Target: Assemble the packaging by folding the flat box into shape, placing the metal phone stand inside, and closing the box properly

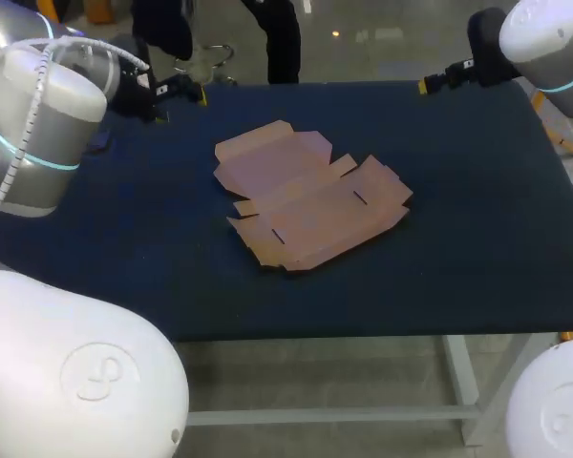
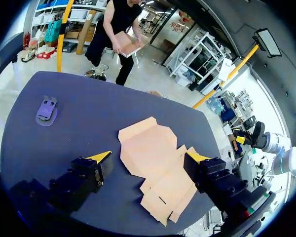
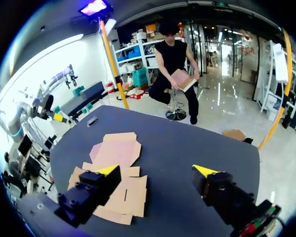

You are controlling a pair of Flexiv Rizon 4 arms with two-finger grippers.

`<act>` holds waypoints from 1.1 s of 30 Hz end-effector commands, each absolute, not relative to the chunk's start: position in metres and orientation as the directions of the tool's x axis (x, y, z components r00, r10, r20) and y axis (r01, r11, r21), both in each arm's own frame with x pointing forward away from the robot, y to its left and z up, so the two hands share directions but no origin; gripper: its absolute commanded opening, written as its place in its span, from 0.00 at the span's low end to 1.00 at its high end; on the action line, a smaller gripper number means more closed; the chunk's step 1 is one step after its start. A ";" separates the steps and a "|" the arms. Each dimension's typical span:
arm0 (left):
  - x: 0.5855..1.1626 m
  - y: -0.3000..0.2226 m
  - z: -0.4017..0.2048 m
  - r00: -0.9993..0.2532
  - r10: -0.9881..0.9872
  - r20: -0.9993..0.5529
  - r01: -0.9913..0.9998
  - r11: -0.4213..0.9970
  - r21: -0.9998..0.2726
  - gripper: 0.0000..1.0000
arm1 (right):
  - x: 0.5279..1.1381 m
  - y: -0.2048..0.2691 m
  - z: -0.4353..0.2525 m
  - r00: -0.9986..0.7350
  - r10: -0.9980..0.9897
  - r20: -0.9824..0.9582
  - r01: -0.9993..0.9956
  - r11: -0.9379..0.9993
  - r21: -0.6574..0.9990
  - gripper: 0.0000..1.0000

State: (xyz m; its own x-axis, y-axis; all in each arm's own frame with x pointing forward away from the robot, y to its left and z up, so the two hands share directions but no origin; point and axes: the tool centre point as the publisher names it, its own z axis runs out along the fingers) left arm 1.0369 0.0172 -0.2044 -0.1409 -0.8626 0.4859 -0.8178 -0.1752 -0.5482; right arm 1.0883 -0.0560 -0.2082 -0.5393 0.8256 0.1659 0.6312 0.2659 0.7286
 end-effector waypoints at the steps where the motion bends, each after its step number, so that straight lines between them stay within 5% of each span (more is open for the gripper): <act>1: 1.025 0.019 -0.200 -0.109 -0.876 0.469 -0.920 -0.090 -0.382 1.00 | 1.079 -0.055 -0.205 -0.535 0.824 0.186 0.727 0.337 0.598 1.00; 23: 1.013 0.018 -0.210 -0.102 -0.908 0.406 -0.943 -0.041 -0.330 1.00 | 1.062 -0.055 -0.217 -0.535 0.816 0.219 0.772 0.368 0.519 1.00; 33: 1.012 0.015 -0.230 0.021 -0.888 0.459 -0.984 -0.100 -0.149 1.00 | 1.057 -0.044 -0.239 -0.477 0.834 0.278 0.854 0.365 0.370 1.00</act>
State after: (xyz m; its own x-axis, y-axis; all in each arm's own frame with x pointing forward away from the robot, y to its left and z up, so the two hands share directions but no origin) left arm 1.0080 0.0148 -0.2280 0.0039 -0.8878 0.4602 -0.9557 -0.1388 -0.2597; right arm 1.0459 -0.0483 -0.2369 -0.4783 0.8370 0.2658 0.8370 0.3429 0.4265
